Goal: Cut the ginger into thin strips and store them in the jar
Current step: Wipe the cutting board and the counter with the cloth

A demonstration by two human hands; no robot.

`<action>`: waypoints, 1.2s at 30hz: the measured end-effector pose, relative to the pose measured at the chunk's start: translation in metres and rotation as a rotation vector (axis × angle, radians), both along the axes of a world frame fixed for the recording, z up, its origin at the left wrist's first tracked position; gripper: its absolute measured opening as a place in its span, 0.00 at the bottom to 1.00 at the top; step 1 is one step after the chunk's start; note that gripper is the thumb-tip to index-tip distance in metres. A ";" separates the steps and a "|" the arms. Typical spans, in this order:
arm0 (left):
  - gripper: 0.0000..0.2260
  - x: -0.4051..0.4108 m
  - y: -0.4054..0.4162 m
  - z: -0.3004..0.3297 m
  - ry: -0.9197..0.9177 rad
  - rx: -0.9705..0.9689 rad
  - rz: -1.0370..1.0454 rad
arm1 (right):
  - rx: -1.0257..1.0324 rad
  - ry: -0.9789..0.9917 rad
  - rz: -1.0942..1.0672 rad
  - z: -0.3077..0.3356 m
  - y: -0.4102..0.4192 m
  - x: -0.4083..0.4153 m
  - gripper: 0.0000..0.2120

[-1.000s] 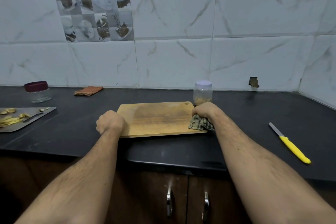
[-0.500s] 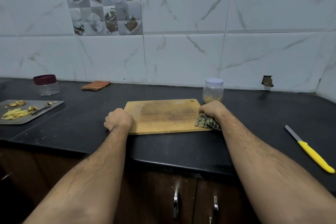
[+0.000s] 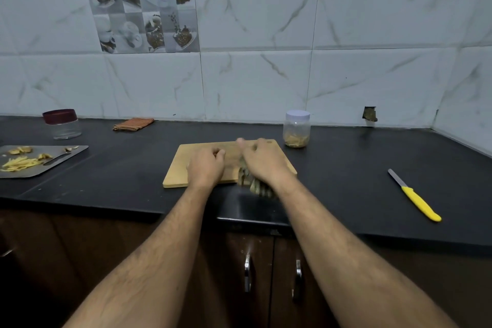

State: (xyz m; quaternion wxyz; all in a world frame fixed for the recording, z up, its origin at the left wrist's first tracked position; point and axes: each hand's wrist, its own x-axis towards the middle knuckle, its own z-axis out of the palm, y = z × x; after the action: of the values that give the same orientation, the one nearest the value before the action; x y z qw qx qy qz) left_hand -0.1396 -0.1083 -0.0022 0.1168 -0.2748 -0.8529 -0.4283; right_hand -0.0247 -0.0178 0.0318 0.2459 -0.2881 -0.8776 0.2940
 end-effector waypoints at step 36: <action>0.11 0.029 0.021 -0.008 0.144 -0.516 -0.200 | 0.269 -0.014 -0.253 -0.046 0.029 0.115 0.12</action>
State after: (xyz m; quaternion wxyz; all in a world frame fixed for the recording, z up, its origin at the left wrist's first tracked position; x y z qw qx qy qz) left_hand -0.1110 -0.0875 -0.0097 0.0603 -0.4080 -0.8918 -0.1859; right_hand 0.0904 0.0116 -0.0138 0.3113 -0.3626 -0.8674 0.1385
